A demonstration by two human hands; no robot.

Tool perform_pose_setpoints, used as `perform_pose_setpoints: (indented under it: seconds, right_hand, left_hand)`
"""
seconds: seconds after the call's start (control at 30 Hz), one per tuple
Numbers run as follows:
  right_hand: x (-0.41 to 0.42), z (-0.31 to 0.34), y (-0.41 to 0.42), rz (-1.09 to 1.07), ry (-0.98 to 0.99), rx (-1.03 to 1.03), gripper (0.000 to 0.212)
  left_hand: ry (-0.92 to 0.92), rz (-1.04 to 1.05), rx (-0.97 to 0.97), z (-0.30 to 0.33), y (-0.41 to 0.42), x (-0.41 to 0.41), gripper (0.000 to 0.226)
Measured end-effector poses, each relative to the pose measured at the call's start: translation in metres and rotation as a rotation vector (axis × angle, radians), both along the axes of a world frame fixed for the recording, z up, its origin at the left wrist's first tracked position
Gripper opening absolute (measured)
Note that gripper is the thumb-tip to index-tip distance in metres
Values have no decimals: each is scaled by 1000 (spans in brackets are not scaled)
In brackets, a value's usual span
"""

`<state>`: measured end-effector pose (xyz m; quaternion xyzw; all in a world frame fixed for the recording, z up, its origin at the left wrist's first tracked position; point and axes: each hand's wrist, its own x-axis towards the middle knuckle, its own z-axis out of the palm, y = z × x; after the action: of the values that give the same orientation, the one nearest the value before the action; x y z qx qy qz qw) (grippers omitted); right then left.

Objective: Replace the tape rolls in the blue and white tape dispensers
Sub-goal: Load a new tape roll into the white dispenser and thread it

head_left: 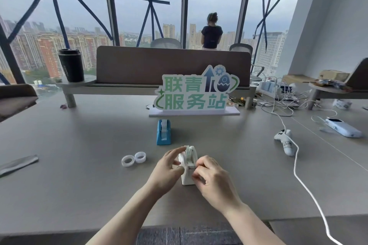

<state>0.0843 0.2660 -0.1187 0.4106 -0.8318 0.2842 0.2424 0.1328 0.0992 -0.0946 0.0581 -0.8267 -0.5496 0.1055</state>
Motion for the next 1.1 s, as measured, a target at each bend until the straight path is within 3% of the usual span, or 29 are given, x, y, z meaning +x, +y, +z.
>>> perform_pose_setpoints:
  seconds: [0.17, 0.33, 0.43, 0.63, 0.77, 1.1]
  right_hand:
    - [2, -5, 5, 48, -38, -18, 10]
    - [1, 0, 11, 63, -142, -191, 8]
    - [-9, 1, 11, -12, -284, -273, 19]
    - [-25, 1, 15, -24, -626, 10, 58]
    - [-30, -4, 14, -7, -641, 41, 63]
    - [-48, -2, 3, -46, -640, -116, 56]
  left_hand:
    - [1, 11, -5, -2, -1, -1, 66]
    - [-10, 21, -35, -5, -3, 0, 64]
    - [-21, 44, -47, -5, -2, 2, 61]
    - [-83, 47, -93, -10, 2, 5, 41]
    - [-108, 45, -144, -16, -3, 2, 57]
    - [-120, 107, -87, -18, -8, -34, 68]
